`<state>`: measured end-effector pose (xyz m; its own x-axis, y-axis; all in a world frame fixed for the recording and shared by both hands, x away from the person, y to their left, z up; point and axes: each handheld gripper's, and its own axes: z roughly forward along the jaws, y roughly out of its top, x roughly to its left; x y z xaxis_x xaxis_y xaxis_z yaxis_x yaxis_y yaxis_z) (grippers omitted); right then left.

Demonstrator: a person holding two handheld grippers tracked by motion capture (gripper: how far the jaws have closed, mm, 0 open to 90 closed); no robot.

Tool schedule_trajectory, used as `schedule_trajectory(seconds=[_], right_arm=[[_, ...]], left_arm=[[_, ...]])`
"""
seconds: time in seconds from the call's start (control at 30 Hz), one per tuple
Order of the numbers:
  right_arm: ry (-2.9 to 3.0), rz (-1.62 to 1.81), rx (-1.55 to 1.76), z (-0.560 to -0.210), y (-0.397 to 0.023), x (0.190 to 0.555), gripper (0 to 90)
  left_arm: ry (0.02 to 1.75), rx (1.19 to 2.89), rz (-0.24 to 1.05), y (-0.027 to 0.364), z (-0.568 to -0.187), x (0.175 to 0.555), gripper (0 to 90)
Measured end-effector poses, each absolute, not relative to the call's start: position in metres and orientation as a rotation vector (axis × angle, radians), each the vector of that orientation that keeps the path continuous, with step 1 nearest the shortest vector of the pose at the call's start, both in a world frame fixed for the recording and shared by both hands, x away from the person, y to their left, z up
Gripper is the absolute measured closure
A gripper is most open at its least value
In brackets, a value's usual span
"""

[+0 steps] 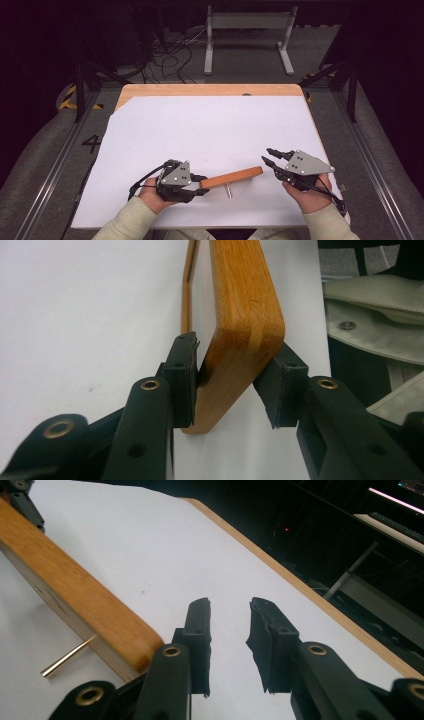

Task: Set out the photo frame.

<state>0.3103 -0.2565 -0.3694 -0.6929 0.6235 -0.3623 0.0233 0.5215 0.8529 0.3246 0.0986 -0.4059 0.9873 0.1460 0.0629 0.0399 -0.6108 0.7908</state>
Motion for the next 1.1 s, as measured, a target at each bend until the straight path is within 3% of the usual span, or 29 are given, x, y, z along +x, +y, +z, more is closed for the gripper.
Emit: schedule_trajectory(seconds=[0.43,0.8,1.1], right_arm=[[2.1,1.171,0.541,-0.37,-0.259,0.311,69.1],[2.103,1.174,0.55,-0.37,-0.259,0.312,68.7],[2.14,1.171,0.596,-0.372,-0.262,0.313,73.9]], left_arm=[[0.11,2.254,0.112,0.095,-0.406,0.32,55.6],[0.1,2.151,0.021,0.109,-0.391,0.317,42.8],[0.18,2.073,0.096,0.12,-0.38,0.317,43.9]])
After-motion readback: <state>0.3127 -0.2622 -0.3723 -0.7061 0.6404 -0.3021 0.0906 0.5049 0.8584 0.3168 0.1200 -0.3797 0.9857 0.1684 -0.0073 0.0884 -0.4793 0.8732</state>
